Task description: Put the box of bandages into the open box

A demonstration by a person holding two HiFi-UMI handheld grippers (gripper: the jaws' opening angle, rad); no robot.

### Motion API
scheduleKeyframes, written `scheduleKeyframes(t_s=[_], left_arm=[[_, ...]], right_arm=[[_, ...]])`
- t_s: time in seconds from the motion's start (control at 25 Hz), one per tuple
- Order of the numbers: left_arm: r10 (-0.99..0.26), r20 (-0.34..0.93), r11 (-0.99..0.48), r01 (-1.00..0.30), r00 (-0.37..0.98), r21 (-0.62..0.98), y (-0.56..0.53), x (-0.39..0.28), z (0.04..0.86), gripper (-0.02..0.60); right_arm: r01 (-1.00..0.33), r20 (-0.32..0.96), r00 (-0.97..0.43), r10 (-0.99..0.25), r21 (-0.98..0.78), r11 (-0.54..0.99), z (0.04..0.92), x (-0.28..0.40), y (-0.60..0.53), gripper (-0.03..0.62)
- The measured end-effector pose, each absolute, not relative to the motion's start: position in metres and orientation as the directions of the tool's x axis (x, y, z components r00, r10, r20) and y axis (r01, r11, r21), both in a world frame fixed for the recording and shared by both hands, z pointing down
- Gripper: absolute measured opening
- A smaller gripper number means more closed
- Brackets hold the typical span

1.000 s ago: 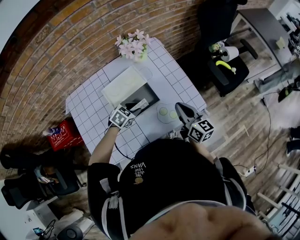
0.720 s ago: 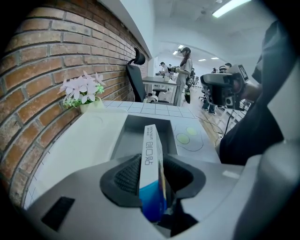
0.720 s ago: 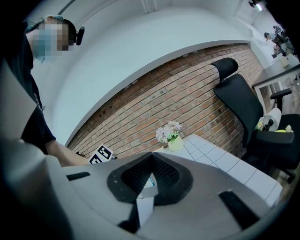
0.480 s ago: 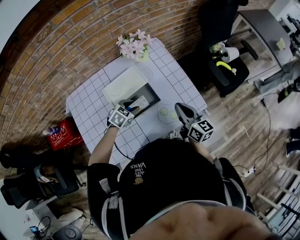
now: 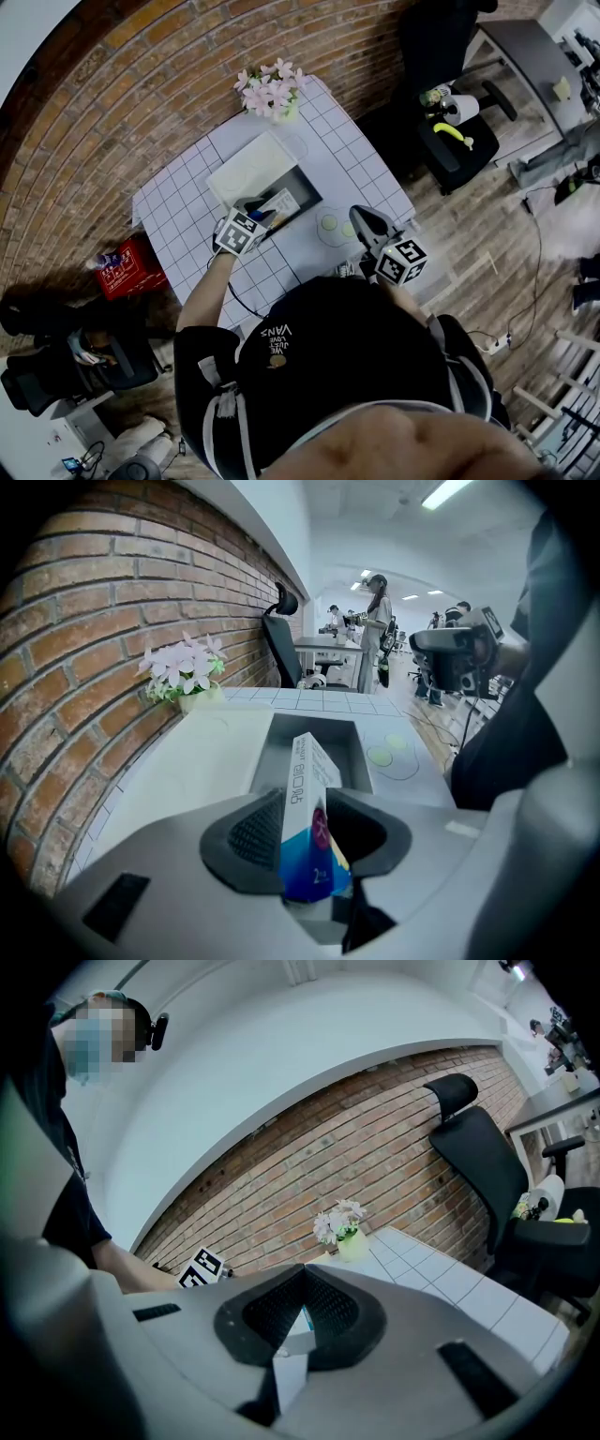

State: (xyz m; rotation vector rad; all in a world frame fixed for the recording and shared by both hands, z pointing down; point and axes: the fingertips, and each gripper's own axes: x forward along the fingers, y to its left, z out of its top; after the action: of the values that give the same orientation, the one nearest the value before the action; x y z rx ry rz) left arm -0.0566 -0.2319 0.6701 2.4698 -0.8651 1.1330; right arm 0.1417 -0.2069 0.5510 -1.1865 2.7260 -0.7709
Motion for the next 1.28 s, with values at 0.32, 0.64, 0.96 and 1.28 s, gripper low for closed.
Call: scheduleKeyframes(t_s=[0.32,0.64,0.96,1.28], left_arm=[[-0.416,0.754,-0.766,-0.642,0.509,0.011,-0.234,-0.065,0.666,0.137],[-0.439,0.744,-0.750,-0.661,0.503,0.005,-0.231,-0.070,0.661,0.137],[-0.496,0.689,-0.729,-0.685,0.528,0.001,-0.231,-0.071,0.640,0.137],[-0.556,0.602,-0.702,-0.711,0.573,0.029,-0.228,-0.071,0.615,0.137]], right_arm=[[-0.669,0.140,-0.701,-0.700,-0.470,0.576,0.553,0.140,-0.205,-0.003],[-0.658,0.136,-0.713,-0.688,-0.468,0.589,0.551,0.130,-0.202,-0.003],[-0.661,0.132,-0.711,-0.691,-0.461,0.592,0.549,0.121,-0.199,-0.003],[-0.673,0.124,-0.701,-0.702,-0.441,0.594,0.542,0.108,-0.196,-0.003]])
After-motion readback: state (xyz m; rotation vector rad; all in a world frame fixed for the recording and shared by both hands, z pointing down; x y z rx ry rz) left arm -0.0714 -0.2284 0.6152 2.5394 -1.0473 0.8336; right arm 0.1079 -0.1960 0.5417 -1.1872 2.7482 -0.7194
